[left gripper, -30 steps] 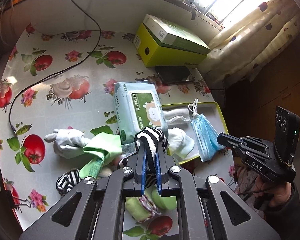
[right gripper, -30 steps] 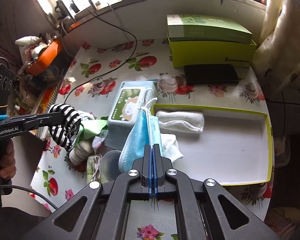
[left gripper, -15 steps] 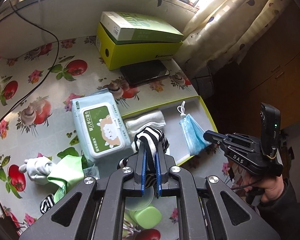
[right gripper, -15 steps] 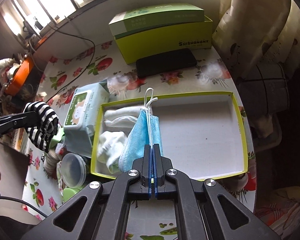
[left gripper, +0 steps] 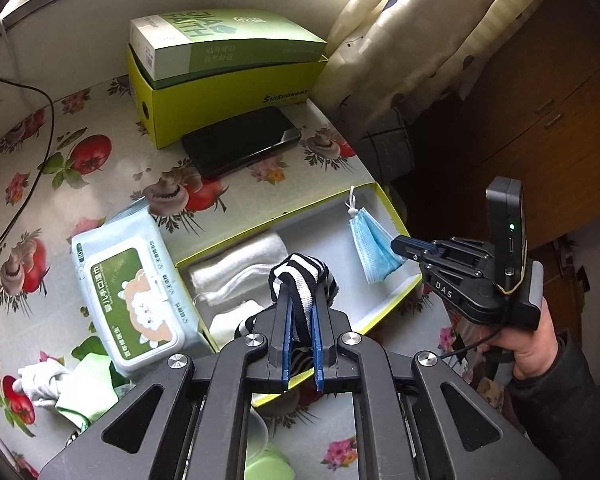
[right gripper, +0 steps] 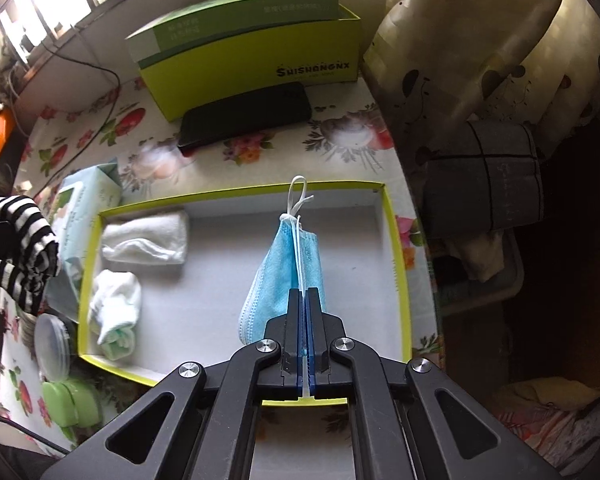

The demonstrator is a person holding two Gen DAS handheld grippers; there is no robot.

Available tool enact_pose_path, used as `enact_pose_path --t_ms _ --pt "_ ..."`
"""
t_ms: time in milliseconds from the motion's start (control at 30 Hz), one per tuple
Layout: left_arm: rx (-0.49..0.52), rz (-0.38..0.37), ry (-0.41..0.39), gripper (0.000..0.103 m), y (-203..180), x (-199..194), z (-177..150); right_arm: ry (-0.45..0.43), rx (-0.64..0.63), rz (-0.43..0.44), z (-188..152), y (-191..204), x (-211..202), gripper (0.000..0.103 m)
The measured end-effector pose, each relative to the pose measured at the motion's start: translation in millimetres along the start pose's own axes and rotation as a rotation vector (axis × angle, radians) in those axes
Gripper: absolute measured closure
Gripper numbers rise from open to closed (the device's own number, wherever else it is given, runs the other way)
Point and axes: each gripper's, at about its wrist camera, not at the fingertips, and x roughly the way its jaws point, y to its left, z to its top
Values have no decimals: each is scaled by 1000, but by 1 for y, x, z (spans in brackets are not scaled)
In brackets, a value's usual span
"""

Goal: Organize soft objects
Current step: 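Open the left gripper over the tray while the right gripper releases the blue mask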

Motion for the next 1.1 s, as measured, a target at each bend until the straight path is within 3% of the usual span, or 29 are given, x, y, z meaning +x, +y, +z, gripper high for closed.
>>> enact_pose_path --t_ms 300,433,567,900,1033,1100 --pt "24 -12 39 95 -13 28 14 12 -83 -151 2 -15 17 101" --pt "33 -20 57 95 -19 43 18 -5 -55 -125 -1 -19 13 98" --pt "46 -28 73 95 -26 57 23 -17 -27 -109 -6 -20 3 86" --pt "78 -31 96 94 -38 95 40 -50 58 -25 -25 -13 -22 85" --pt "68 -14 91 74 -36 99 41 -44 73 9 -31 -9 -25 85" --pt "59 -24 88 70 -34 96 40 -43 74 23 -33 -5 -26 84"
